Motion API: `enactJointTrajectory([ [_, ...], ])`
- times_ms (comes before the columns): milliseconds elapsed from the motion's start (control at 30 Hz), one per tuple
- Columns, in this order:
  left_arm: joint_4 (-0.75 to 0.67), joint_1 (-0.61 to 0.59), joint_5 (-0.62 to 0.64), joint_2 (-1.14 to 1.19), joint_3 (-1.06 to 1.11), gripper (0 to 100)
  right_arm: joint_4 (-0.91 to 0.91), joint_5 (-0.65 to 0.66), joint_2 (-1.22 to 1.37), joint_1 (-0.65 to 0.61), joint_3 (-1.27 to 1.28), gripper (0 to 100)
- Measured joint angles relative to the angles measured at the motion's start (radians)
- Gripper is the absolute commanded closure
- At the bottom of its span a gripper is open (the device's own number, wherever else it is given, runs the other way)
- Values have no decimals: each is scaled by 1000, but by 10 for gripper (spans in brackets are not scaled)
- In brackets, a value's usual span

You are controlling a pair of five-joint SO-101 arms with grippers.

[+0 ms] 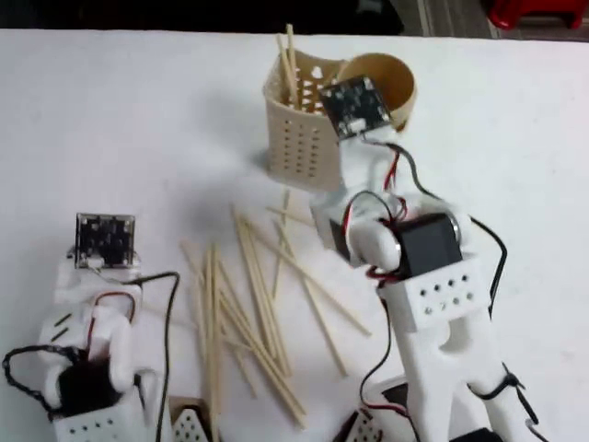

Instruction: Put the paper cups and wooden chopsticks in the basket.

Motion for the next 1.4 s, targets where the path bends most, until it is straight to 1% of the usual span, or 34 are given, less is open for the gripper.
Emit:
enactJointTrajectory([
  [67,48,12,-26,-2,-57,939,31,14,-3,-3,41,981],
  [167,107,26,-63,-6,-120,939,31,35,-6,-14,130,981],
  [233,144,26,-87,-15,-153,939,14,38,-6,-21,195,981],
  [333,189,29,-124,43,-203,937,-37,38,-6,-18,290,981],
  [467,244,31,-164,229,-296,930,-123,38,-6,-21,405,981],
  [533,282,31,-169,348,-356,885,-170,38,-6,-21,453,981],
  [600,325,31,-170,468,-413,814,-218,29,-6,-15,496,981],
  [667,374,48,-170,588,-465,771,-270,-15,-6,17,534,981],
  [833,470,137,-170,807,-519,766,-377,-75,-6,153,595,981],
  [900,477,178,-169,868,-520,766,-408,-78,-6,195,618,981],
  [1067,471,281,-72,1010,-520,766,-439,-83,-6,241,632,981],
  [1267,384,408,11,1183,-520,766,-440,-83,-6,238,632,981],
  [1400,305,459,28,1293,-520,766,-440,-83,-6,238,632,981],
])
